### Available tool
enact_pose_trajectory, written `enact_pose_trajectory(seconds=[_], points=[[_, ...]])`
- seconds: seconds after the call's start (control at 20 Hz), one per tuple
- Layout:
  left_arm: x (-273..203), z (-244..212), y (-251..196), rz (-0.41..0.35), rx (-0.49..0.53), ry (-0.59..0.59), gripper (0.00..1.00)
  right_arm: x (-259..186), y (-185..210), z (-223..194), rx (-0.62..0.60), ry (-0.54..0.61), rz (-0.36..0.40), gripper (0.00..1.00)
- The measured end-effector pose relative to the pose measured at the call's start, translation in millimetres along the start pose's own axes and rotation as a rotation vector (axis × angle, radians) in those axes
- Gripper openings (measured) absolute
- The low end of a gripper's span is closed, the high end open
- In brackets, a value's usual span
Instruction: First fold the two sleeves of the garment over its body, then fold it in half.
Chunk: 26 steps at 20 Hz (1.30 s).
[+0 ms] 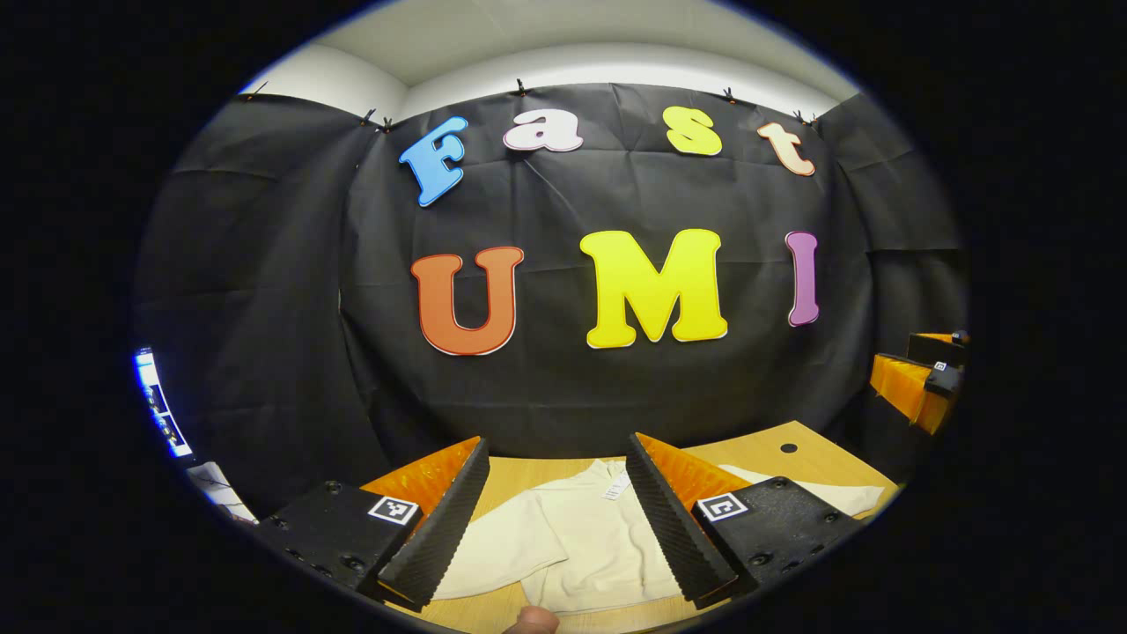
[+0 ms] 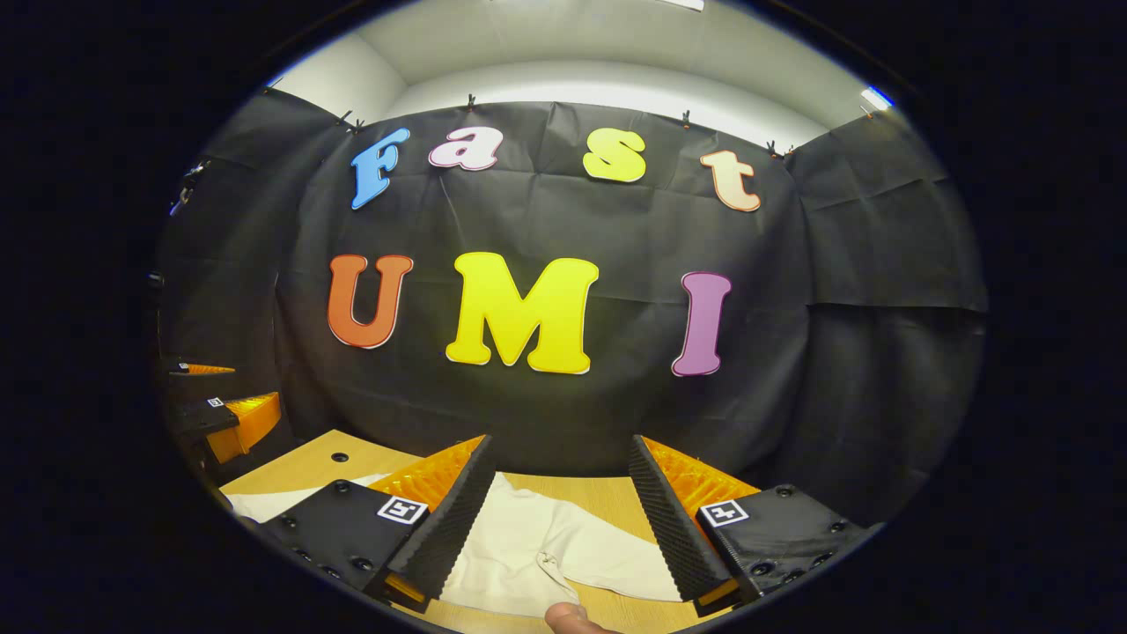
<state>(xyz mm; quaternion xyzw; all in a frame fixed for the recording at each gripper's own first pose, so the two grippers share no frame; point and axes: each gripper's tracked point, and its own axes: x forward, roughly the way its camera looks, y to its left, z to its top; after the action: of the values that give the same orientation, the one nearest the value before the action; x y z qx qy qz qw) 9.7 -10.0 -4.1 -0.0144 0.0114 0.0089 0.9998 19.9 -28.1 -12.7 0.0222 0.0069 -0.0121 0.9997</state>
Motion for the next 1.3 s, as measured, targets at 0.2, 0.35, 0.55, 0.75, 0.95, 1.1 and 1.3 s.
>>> enact_pose_trajectory(seconds=[0.2,0.35,0.55,0.75,0.95,1.1,1.3], points=[[-0.5,-5.8,-0.9,0.007,-0.002,0.011,0.99,-1.7,-1.9,0.1,-0.002,-0.002,0.007,0.96],[-2.9,-5.5,-2.5,0.002,-0.006,0.008,0.99,-1.5,-4.8,-2.1,-0.007,0.003,0.007,0.96],[-4.4,2.8,-4.8,0.004,0.010,-0.026,0.99,10.2,-37.7,-17.5,-0.016,0.027,-0.058,0.96],[-2.0,6.7,-10.8,0.014,0.000,-0.030,0.99,31.5,-102.6,-64.0,-0.012,0.098,-0.173,0.96],[-1.1,8.6,-14.7,0.058,-0.002,-0.022,0.99,42.3,-192.7,-142.3,0.014,0.240,-0.324,0.96],[-1.2,13.4,-16.5,0.103,0.004,-0.030,0.98,35.6,-254.8,-220.5,0.073,0.405,-0.411,0.96],[-4.6,13.3,-25.2,0.166,0.005,-0.014,0.99,28.1,-309.9,-318.2,0.208,0.633,-0.491,0.97]])
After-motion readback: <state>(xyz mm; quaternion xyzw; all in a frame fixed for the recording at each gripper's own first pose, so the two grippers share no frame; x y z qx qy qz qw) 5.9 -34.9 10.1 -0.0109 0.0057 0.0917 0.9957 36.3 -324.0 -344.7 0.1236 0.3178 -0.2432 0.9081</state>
